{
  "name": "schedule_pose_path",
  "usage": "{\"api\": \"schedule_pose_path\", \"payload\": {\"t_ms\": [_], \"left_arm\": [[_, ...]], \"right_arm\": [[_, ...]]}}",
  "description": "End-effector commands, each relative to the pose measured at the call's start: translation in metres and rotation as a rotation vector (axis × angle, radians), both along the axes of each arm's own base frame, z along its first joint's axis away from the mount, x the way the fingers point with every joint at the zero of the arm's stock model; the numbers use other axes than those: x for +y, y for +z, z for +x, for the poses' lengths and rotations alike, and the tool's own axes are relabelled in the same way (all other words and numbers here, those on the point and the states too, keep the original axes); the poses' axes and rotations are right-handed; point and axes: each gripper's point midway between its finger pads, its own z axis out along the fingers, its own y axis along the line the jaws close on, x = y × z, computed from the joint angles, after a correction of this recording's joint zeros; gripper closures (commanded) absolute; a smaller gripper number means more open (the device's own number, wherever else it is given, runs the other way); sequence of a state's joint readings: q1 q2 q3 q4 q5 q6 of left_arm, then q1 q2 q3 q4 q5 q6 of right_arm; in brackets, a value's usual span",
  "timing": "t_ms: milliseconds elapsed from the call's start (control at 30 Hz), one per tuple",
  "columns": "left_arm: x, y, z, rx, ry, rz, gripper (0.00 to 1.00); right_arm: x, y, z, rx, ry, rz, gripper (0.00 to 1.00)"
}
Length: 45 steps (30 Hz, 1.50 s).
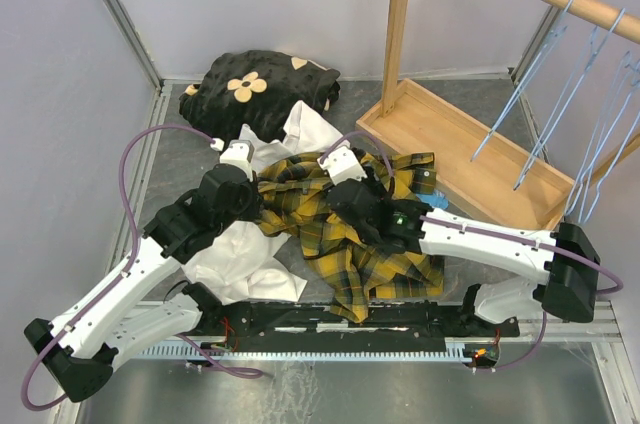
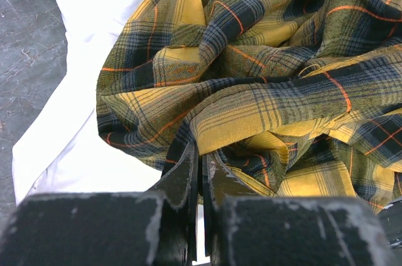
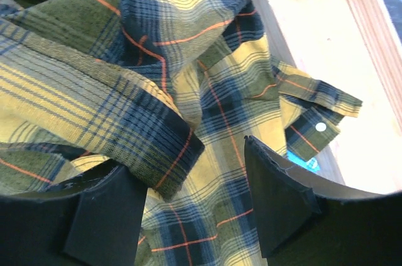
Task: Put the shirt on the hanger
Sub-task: Adjust the shirt at the center of the board.
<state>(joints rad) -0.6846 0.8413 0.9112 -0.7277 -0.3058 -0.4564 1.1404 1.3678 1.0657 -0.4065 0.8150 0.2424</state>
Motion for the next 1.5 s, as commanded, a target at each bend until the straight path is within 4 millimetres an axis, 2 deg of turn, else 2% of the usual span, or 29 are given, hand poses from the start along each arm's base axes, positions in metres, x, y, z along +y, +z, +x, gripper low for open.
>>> {"api": "schedule_pose_path", "payload": {"t_ms": [0,167,300,400,500,567,700,800,1000,1300,1467], "left_arm": [[0.004,0.007,0.001,-0.033,-0.009,0.015,0.97],[0.004,0.005,0.001,-0.030,-0.010,0.020,0.97],[0.002,0.005,0.002,-0.031,-0.015,0.014,0.97],[0.000,0.006,0.003,-0.032,-0.019,0.007,0.97],[0.000,0.005,0.002,-0.030,-0.021,0.006,0.97],[0.001,0.005,0.002,-0.032,-0.020,0.005,0.97],[0.002,0.004,0.001,-0.035,-0.021,0.010,0.97],[0.005,0.004,0.001,-0.037,-0.009,0.020,0.97],[0.007,0.006,0.001,-0.044,-0.001,0.018,0.97],[0.007,0.006,0.001,-0.043,-0.003,0.018,0.97],[0.006,0.006,0.001,-0.039,-0.005,0.018,0.97]], "right_arm": [[0.007,-0.006,-0.006,0.037,0.014,0.068,0.32],[0.008,-0.017,-0.013,0.074,0.023,0.122,0.32],[0.004,-0.018,-0.016,0.078,-0.028,0.213,0.34],[0.001,-0.016,-0.017,0.074,-0.076,0.300,0.39],[0.002,-0.012,-0.016,0.064,-0.097,0.363,0.53],[0.002,-0.008,-0.016,0.062,-0.103,0.378,0.58],[0.003,-0.003,-0.015,0.053,-0.106,0.383,0.56],[-0.003,0.000,-0.013,0.035,-0.129,0.377,0.51],[-0.015,0.008,-0.010,0.000,-0.171,0.363,0.49],[-0.012,0.021,-0.013,-0.003,-0.129,0.400,0.57],[-0.011,0.027,-0.015,0.001,-0.102,0.405,0.71]]}}
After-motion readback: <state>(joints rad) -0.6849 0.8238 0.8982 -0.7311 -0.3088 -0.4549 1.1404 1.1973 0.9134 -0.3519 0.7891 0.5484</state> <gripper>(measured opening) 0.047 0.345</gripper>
